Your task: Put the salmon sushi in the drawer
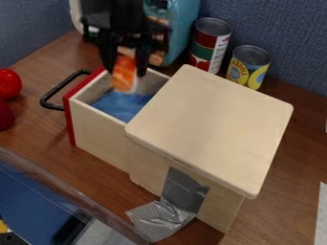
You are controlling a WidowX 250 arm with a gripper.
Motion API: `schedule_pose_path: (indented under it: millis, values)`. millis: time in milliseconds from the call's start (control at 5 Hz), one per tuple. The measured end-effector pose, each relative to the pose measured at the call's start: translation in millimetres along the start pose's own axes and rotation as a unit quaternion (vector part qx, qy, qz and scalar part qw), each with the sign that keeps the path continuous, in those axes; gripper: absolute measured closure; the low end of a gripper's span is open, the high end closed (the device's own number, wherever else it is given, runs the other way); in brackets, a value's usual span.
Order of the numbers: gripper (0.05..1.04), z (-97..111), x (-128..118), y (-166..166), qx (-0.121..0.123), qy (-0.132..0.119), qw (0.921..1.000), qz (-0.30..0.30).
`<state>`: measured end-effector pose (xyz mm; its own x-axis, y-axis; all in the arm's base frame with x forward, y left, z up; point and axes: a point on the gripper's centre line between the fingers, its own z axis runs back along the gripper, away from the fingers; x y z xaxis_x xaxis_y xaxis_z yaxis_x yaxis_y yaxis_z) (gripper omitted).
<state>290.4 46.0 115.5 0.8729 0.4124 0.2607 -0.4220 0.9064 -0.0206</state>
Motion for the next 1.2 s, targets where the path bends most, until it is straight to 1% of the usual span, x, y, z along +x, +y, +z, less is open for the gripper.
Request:
schedule_pose_path:
  millis: [200,400,600,800,1000,1200]
  values:
    - [0.522,-4.8,2.0,5.0,0.004,-0.010,0.9999,-0.001]
    - [0.522,-15.5,2.4,15.4,0.010,-0.012,0.9999,0.005]
    - [0.522,-17.7,4.7,20.1,0.006,-0.020,0.9996,0.019]
    - [0.523,-18.2,2.9,25.1,-0.015,-0.006,0.9986,0.051]
    - [0.445,-14.8,0.5,24.5,-0.016,-0.001,0.9989,0.044]
    - [0.153,1.1,-0.9,21.1,-0.032,-0.010,0.9987,0.038]
